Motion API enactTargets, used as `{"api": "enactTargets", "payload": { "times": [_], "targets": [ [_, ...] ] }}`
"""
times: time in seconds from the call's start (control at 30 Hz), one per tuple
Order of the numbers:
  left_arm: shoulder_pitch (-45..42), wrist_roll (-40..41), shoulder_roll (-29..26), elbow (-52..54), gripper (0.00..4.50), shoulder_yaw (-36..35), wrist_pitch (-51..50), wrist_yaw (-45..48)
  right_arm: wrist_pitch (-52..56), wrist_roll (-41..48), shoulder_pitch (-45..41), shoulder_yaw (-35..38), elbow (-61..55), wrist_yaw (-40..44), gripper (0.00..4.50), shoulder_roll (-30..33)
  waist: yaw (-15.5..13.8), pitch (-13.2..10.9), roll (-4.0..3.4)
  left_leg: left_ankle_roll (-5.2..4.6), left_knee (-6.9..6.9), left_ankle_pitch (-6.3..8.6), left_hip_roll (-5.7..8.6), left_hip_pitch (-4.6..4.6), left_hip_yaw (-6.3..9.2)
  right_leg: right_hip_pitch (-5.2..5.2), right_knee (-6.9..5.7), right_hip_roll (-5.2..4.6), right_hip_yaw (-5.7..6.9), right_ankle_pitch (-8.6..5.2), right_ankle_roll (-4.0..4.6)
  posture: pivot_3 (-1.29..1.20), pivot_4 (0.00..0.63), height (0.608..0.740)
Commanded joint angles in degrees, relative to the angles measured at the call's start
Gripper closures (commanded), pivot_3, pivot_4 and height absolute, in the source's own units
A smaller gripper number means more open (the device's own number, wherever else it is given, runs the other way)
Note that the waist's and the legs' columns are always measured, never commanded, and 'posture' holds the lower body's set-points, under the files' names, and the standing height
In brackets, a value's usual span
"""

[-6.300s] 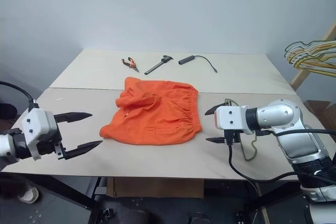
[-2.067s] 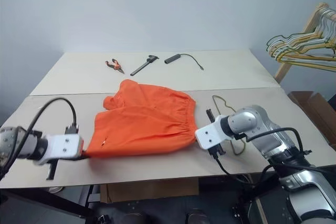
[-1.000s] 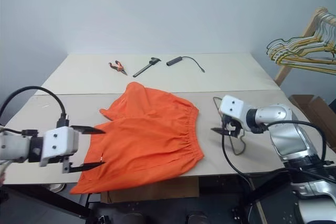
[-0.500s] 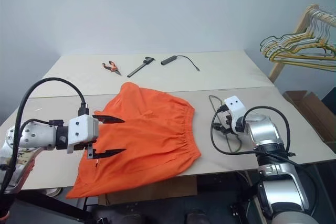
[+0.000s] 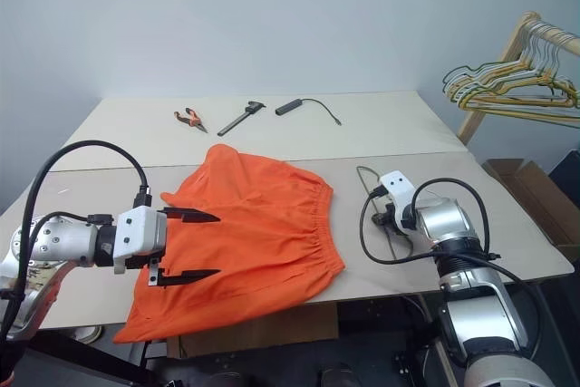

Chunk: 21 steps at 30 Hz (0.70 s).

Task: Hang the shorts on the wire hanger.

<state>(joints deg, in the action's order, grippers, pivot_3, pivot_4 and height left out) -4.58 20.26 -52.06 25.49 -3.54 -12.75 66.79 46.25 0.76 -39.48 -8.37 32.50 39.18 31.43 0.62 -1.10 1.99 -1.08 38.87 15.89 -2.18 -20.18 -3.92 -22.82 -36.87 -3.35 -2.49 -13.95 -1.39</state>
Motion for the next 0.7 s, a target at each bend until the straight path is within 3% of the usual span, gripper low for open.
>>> {"api": "enactTargets", "payload": {
  "times": [0.03,0.07,0.17,0.47,0.6,0.7],
  "targets": [
    [0.0,-0.9,-0.1,1.1,0.0,-0.2,1.4,-1.2,0.6,-2.4,0.7,-1.8,3.9,-2.1,3.44,-0.6,0.1,0.0,0.02,0.0,-0.01,0.0,-0.01,-0.01,0.05,0.0,0.03,0.0,0.0,0.0,0.0,0.08,0.0,0.74],
    [0.2,-1.1,-0.1,1.1,0.0,-0.2,1.4,-1.4,0.4,-2.6,0.7,-1.9,4.4,-2.5,3.47,-0.7,0.1,0.0,0.03,0.0,-0.02,0.0,-0.01,-0.02,0.09,-0.01,0.04,0.0,0.0,0.0,0.0,0.08,0.0,0.74],
    [0.0,-2.1,0.3,0.7,0.0,-0.2,1.7,-2.6,-2.9,-3.6,1.4,-2.0,3.7,-3.8,4.45,-0.7,-0.1,0.1,0.11,0.0,-0.01,0.0,0.0,0.01,0.1,0.05,0.04,0.0,0.03,0.0,0.0,0.08,0.0,0.74],
    [-5.9,-3.6,5.7,-1.8,0.0,1.0,-1.3,-10.0,-3.5,-2.4,1.2,3.9,-6.9,-11.7,4.48,-1.0,-0.2,0.0,-0.05,0.0,-0.01,0.0,0.06,-0.06,0.33,0.08,0.15,-0.07,0.01,0.06,-0.12,0.07,0.0,0.74],
    [-10.4,0.5,12.4,-3.2,0.0,-0.6,-7.1,-16.5,-8.3,-1.7,3.7,7.1,-19.6,-15.0,4.48,-1.5,-0.3,-0.1,-0.27,-0.01,0.01,-0.01,0.14,-0.86,0.44,-0.75,0.05,-0.07,-0.08,0.16,-0.23,0.07,0.0,0.74],
    [-15.1,7.9,20.0,-4.0,0.0,-3.1,-15.8,-24.0,-11.3,-0.5,5.3,8.2,-28.7,-15.6,4.48,-2.7,-0.3,-0.1,-0.28,-0.01,0.1,-0.02,0.21,-1.4,0.47,-1.4,-0.14,-0.09,-0.21,0.24,-0.3,0.06,0.0,0.74]
  ]
}}
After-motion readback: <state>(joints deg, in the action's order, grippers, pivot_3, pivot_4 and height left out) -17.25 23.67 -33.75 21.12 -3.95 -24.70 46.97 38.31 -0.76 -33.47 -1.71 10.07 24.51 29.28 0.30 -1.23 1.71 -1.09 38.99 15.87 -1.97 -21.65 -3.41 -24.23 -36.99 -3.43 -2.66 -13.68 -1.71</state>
